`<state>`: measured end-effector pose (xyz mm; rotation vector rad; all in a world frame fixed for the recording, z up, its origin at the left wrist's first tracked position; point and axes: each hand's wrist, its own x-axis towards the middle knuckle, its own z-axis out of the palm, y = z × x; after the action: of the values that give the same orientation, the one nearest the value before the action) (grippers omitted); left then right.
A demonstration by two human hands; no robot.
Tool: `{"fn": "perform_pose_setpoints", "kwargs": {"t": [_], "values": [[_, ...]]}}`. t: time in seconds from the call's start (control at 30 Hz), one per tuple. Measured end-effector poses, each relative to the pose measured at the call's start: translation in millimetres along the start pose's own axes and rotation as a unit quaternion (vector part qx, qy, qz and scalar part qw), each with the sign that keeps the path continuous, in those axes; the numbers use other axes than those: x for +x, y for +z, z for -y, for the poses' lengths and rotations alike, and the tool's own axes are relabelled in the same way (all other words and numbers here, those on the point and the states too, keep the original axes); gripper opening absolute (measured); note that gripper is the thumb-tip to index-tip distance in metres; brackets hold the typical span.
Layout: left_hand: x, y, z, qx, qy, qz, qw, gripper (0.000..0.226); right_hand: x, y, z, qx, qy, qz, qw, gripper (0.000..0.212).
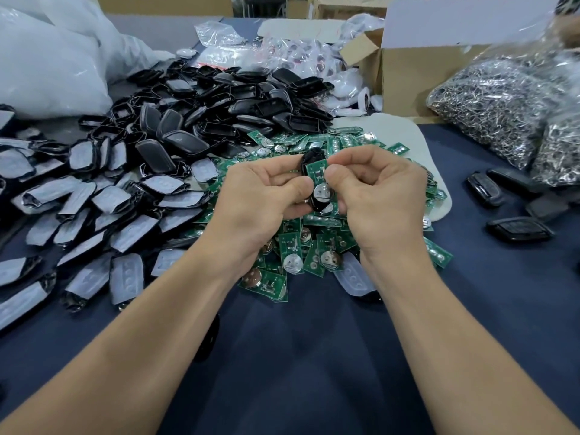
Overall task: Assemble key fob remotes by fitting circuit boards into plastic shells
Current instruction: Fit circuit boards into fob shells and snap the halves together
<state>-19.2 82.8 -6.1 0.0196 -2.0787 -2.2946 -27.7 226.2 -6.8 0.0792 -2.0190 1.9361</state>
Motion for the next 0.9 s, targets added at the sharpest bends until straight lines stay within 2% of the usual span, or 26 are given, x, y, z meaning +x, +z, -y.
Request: {"fn": "perform_pose_setpoints", "kwargs": {"t": [0.3,0.4,0.63,0.7,0.8,0.9], "values": [[-1.1,2.2,-0.1,-0.006,-0.01,-0.002,1.0,0.03,-4.9,0.4,6.5,-0.092,-0.073,-0.009,0.993,0.022],[-0.5,1.5,0.8,-0.003,-0.012,-0.027,1.0,0.04,-4.1,-1.5,10.1,-0.078,-0.075,-0.025,0.994,0.026],[-1.0,3.7,0.2,0.098,0.032,-0.081,0.991,0.059,-4.9,-1.5,14.7,-0.067,-0.114,-0.056,0.99,0.022],[-2.2,3.9,-0.7,0.126,0.048,-0.089,0.987,0.055,-7.5,-0.1,13.8,-0.088,-0.113,-0.058,0.988,0.018],[-4.0,5.9,-1.6,0.107,0.061,-0.076,0.989,0.044,-9.9,0.5,11.5,-0.154,-0.097,-0.054,0.982,0.011],[-3.3,5.3,-0.3,0.129,0.06,-0.078,0.987,0.038,-11.8,3.0,9.5,-0.133,-0.043,0.014,0.99,0.014]]}}
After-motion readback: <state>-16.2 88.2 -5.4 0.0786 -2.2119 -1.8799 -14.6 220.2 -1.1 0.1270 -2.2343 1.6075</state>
